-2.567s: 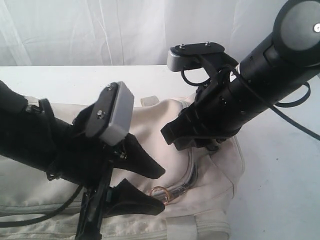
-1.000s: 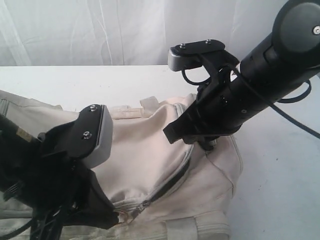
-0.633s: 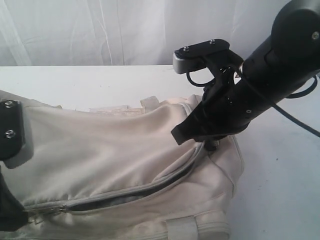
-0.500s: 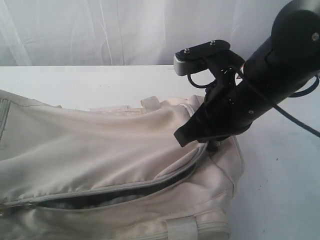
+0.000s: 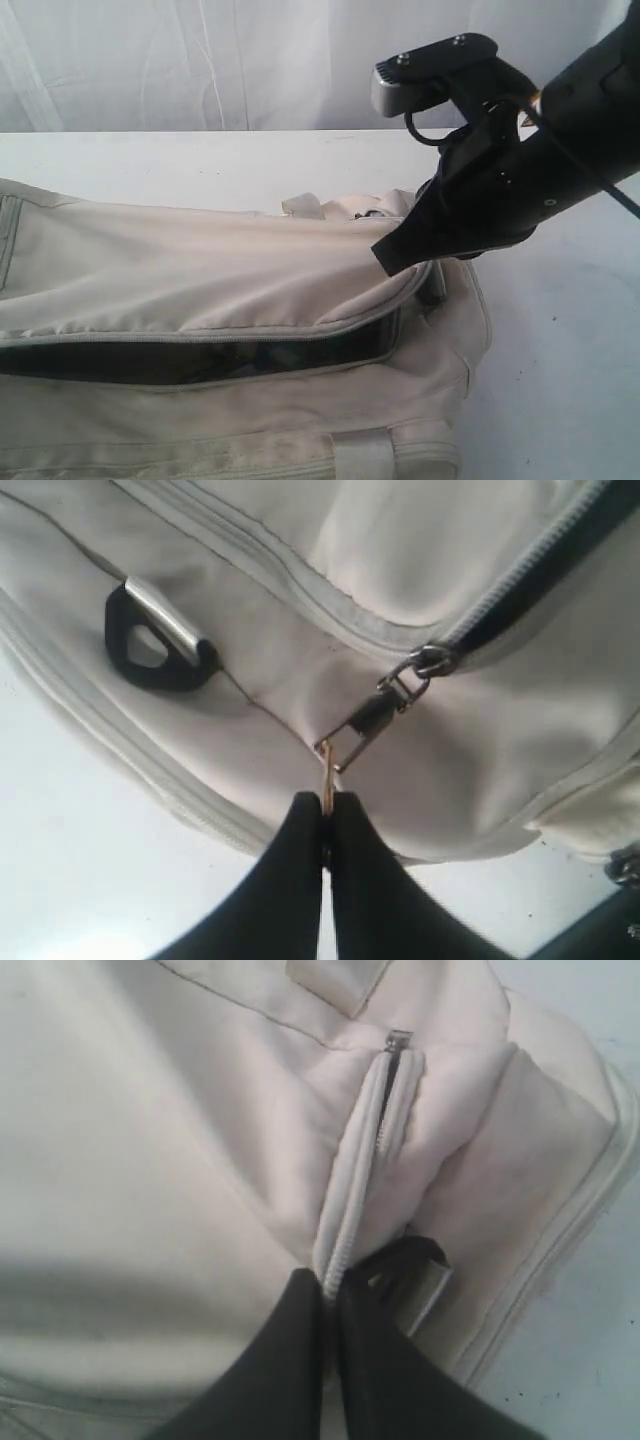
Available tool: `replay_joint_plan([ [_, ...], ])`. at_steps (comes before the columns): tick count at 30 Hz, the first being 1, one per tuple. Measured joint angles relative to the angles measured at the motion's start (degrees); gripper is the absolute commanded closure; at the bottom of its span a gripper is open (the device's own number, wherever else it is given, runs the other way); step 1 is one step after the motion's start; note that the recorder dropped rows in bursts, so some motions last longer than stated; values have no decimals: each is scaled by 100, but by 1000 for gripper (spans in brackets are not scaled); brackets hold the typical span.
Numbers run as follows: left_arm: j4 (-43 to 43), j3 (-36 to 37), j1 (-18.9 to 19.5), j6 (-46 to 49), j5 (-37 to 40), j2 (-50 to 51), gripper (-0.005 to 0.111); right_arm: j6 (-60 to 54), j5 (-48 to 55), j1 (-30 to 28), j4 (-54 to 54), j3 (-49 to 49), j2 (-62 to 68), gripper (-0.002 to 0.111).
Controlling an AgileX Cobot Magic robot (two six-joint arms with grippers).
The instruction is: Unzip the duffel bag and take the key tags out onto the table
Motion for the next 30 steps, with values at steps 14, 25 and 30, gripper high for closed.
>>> replay_joint_plan([
  [14, 514, 0, 0, 1572, -478, -34, 107, -210, 507, 0, 219, 0, -582, 106],
  [25, 632, 18, 0, 1737, -1299, -34, 107, -840, 612, 0, 550, 0, -635, 50],
  [30, 610, 18, 0, 1737, -1312, -34, 107, -2469, 526, -10, 2410, 0, -694, 50],
])
